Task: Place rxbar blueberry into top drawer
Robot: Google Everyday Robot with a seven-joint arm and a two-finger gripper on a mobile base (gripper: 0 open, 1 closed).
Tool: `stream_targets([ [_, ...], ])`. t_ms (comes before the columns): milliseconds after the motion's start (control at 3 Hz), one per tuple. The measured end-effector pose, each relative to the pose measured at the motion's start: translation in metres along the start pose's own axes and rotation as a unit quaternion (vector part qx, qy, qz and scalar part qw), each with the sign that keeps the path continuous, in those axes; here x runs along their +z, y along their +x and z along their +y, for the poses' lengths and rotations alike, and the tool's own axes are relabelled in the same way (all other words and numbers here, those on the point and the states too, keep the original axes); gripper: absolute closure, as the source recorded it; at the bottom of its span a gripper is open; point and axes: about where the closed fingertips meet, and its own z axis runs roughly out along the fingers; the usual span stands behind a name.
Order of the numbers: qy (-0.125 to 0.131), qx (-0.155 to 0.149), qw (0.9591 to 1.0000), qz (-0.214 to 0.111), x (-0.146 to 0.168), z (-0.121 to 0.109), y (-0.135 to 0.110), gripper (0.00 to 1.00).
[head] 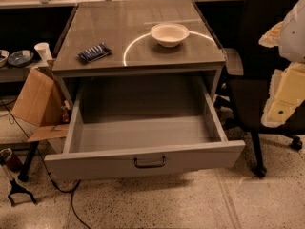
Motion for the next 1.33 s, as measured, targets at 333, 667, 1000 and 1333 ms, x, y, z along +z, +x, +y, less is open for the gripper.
stream_targets([
  [333,0.003,0.000,1.0000,-0.003,-0.001,-0.001,-0.001,0.00],
  [667,0.012,0.005,0.9993,-0.036,0.013,-0.016,-0.026,0.00],
  [1000,0.013,0.019,0.9965,-0.080,0.046,-0.038,-0.079,0.00],
  [1333,0.013,0.061,0.9889,-0.135,0.080,-0.056,-0.153,0.00],
])
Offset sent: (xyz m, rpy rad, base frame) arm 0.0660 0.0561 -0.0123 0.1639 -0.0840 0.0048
